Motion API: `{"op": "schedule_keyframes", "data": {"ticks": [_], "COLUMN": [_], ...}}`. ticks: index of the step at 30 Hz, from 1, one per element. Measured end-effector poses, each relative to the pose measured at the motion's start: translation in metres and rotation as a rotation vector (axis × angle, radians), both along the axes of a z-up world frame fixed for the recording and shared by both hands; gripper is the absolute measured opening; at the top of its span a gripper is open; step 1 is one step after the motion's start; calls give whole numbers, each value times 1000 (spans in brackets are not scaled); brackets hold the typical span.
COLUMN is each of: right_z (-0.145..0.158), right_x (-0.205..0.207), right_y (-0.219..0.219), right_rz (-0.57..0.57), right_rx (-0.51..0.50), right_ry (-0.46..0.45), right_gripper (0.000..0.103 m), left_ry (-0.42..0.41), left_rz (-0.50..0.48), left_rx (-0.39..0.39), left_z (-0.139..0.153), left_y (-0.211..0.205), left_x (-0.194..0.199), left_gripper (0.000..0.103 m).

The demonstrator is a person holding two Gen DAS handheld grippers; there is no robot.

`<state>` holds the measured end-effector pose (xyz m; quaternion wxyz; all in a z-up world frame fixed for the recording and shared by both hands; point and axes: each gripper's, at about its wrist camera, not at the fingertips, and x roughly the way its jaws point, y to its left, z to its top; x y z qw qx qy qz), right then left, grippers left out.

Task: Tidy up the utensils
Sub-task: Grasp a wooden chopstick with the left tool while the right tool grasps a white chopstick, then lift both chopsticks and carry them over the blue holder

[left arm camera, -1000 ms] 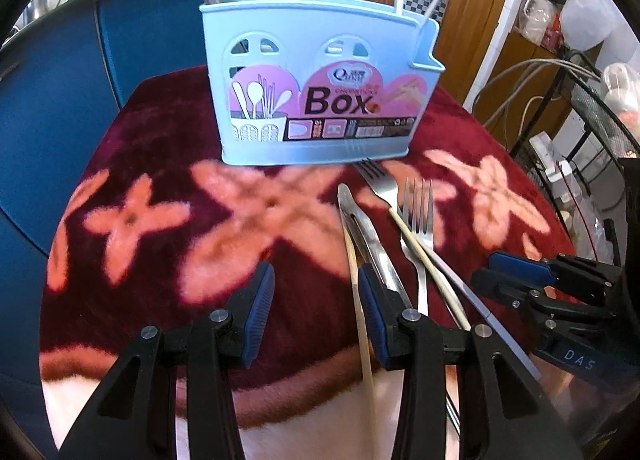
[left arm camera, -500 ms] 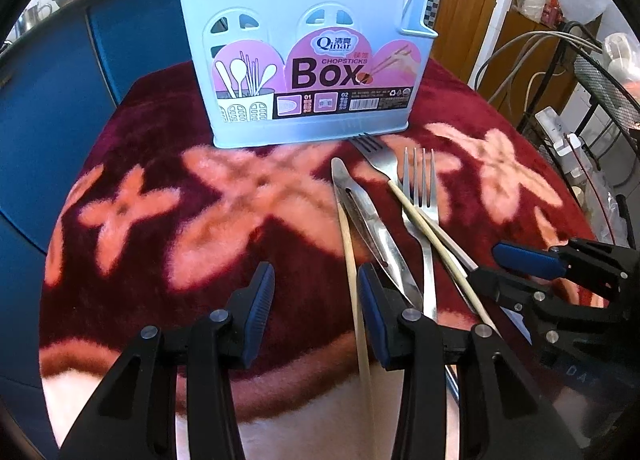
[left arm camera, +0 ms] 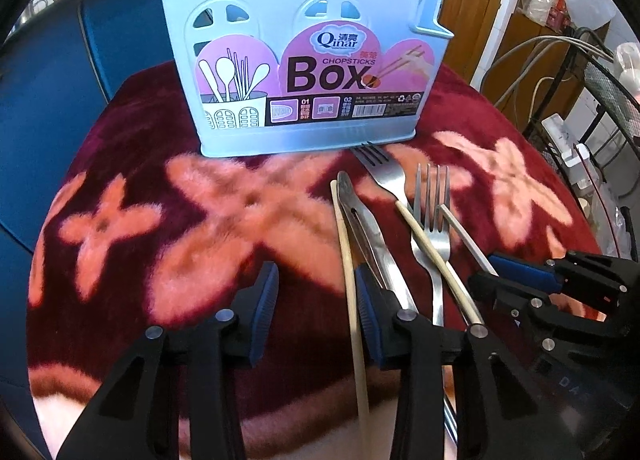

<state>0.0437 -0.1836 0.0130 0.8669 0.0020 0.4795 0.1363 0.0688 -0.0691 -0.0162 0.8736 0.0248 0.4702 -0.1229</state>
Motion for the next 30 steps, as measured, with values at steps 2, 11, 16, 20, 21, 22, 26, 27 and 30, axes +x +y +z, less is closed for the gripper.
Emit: {"op": "schedule_keyframes", "data": {"ticks": [2, 11, 16, 20, 21, 22, 26, 27, 30], "right_z": [0, -1, 1, 4, 6, 7, 19, 23, 37], "right_x": [3, 15, 21, 21, 21, 21, 15, 12, 7], "right_y": [-1, -2, -5, -10, -12, -12, -16, -17, -18], "right_rz": [-1, 5, 3, -2, -5, -6, -12, -13, -17], "right_rx": [7, 26, 43, 100, 116, 125, 159, 171, 190], "right_ry": [6, 22, 29, 15, 11, 7, -50, -73, -137], "right_gripper": [19, 15, 7, 6, 6, 6, 6, 6, 6], "left_ry": [2, 4, 20, 32, 34, 34, -3, -16, -67], "left_rz": [-3, -27, -38, -32, -27, -24, -4, -1, 10], "left_rx": [3, 48, 32, -21, -36, -52, -115, -127, -169], "left_z": [0, -1, 2, 4, 5, 6, 17, 21, 37], "left_y": [-1, -10, -13, -13, -12, -10, -3, 0, 4], "left_x": [4, 16, 24, 27, 27, 26, 21, 20, 16], "left_gripper": [37, 28, 11, 3, 2, 2, 2, 2, 2]}}
